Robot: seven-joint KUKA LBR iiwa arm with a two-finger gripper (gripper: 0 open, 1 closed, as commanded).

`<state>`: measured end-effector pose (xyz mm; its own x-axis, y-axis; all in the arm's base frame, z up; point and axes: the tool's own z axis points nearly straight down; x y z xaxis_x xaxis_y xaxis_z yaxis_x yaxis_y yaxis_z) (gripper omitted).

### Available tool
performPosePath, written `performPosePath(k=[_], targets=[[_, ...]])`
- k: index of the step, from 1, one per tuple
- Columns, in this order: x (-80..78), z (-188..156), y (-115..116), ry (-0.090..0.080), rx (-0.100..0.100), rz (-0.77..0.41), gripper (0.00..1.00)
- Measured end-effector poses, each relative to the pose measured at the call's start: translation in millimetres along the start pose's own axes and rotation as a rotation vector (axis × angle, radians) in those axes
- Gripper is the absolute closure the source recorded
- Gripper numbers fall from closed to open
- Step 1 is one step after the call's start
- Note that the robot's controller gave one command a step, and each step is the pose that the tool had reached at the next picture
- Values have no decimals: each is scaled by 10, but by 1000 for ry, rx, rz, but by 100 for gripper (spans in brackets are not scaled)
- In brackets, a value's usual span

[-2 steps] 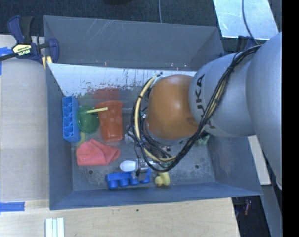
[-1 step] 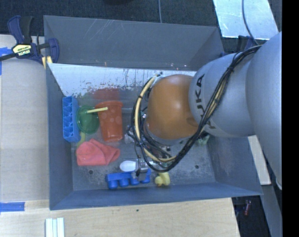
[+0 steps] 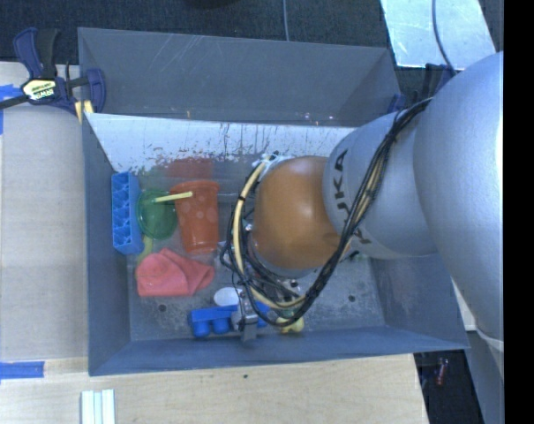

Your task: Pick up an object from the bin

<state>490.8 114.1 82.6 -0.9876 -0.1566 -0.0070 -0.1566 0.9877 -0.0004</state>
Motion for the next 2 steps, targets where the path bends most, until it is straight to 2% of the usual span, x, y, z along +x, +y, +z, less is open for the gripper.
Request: performPosePath(k=[1,2], targets=[[-54,90,172,-11,-2,-27,100],[-41,111,168,-7,-1,-26,0]])
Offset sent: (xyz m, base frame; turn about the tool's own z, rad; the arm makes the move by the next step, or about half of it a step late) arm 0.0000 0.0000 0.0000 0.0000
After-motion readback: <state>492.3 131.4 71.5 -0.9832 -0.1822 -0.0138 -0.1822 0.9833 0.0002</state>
